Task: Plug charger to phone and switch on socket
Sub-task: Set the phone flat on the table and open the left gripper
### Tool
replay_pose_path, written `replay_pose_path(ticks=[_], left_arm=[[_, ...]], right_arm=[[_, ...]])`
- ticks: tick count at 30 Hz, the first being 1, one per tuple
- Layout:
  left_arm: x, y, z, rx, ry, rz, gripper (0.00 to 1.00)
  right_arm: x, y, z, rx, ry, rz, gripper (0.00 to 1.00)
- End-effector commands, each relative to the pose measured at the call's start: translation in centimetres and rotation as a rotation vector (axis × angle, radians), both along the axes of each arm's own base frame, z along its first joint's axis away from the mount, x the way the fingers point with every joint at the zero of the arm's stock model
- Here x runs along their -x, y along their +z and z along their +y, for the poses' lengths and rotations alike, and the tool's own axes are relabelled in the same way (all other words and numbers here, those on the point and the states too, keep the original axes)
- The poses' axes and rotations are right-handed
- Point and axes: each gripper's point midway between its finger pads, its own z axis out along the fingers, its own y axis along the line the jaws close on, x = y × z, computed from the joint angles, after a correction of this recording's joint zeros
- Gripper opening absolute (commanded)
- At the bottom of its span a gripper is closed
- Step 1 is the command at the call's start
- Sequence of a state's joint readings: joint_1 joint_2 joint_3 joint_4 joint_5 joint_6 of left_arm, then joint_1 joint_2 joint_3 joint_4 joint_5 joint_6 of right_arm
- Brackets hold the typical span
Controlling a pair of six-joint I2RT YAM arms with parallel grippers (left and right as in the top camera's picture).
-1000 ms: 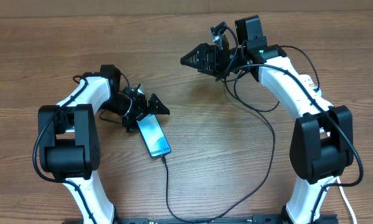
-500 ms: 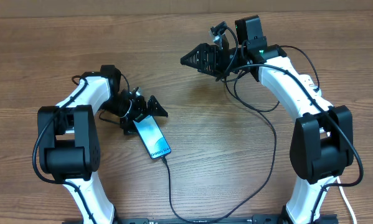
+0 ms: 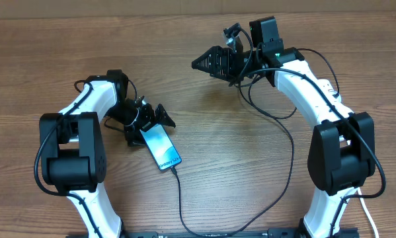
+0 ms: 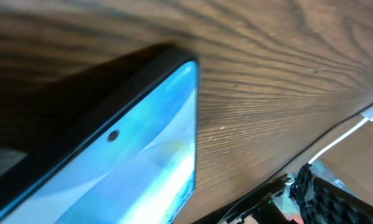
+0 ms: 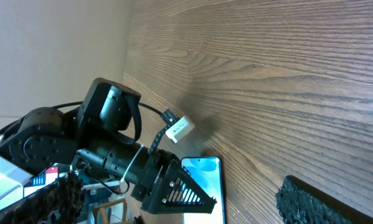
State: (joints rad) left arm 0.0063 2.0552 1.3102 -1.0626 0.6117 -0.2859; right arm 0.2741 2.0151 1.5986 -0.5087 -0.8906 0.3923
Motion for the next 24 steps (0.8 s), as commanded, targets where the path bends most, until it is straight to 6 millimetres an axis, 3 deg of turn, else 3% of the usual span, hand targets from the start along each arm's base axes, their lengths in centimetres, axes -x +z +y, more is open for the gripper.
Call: replay_pose_path(ticks=[1, 24], left_arm=[[2.44, -3.90, 3.59, -0.218, -0.058, 0.089, 1.00], [2.65, -3.93, 4.02, -0.243, -0.066, 0.097, 1.00]], right_arm=[[-0.20, 1.87, 0.09, -0.012, 0.005, -0.052, 1.00], [-0.17, 1.90, 0.11, -0.014, 0.007, -0.051, 1.00]])
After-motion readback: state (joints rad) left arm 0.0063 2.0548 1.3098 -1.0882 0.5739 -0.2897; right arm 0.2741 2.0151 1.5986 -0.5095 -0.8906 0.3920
